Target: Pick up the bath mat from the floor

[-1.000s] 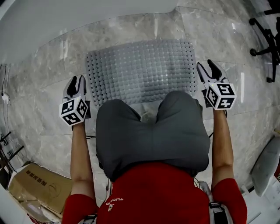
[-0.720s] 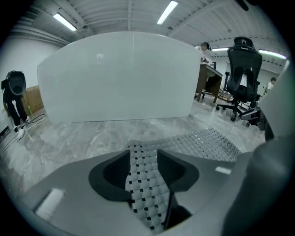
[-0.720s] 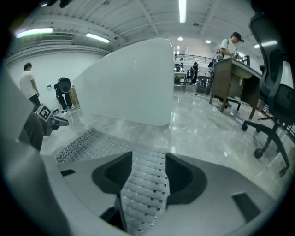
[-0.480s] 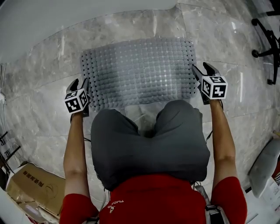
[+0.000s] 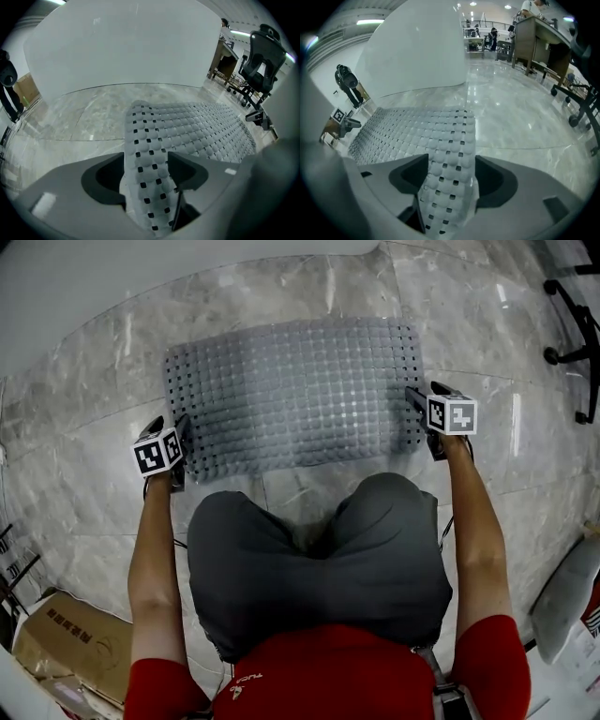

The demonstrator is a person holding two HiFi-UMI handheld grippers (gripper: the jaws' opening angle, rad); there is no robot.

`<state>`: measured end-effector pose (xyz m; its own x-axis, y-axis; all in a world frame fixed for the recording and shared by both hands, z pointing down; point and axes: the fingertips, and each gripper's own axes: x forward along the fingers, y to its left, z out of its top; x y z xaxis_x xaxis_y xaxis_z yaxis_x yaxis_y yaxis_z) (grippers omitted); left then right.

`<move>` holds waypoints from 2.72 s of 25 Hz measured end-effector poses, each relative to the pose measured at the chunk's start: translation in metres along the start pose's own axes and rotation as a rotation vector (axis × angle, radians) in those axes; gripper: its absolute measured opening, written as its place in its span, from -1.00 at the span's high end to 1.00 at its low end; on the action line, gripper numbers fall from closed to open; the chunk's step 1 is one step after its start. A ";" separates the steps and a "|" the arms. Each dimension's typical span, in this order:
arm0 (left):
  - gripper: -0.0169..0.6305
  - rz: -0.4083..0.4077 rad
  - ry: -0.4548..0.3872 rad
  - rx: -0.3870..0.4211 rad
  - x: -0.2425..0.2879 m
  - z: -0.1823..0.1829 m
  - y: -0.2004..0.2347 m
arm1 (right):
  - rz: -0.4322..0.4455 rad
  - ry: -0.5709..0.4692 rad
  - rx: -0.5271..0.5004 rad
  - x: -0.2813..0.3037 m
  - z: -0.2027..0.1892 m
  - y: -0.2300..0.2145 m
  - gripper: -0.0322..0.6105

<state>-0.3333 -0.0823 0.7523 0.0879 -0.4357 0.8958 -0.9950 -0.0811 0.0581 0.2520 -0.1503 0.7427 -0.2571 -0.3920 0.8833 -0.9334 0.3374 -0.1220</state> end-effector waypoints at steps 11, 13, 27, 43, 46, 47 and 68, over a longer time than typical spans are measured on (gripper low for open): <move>0.02 -0.026 0.103 -0.042 0.023 -0.020 0.002 | 0.001 0.061 0.047 0.026 -0.014 -0.010 -0.01; 0.02 -0.032 0.111 -0.055 0.025 -0.021 0.003 | 0.004 0.072 0.043 0.032 -0.014 -0.009 -0.01; 0.21 -0.072 0.158 0.001 0.028 -0.019 -0.009 | -0.032 0.082 0.019 0.037 -0.016 -0.001 0.11; 0.81 -0.183 -0.013 0.024 -0.006 0.001 -0.042 | 0.082 -0.043 -0.006 -0.003 0.010 0.051 0.78; 0.82 -0.200 -0.059 0.015 -0.018 0.007 -0.047 | 0.110 -0.082 -0.005 -0.017 0.015 0.061 0.78; 0.82 -0.206 -0.074 0.016 -0.022 0.009 -0.050 | 0.120 -0.097 -0.006 -0.022 0.017 0.064 0.78; 0.82 -0.232 -0.527 0.066 -0.167 0.119 -0.084 | 0.226 -0.562 -0.030 -0.182 0.122 0.126 0.79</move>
<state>-0.2583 -0.1098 0.5454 0.3317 -0.7863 0.5213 -0.9434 -0.2760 0.1840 0.1506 -0.1404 0.5112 -0.5487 -0.6969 0.4618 -0.8349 0.4859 -0.2587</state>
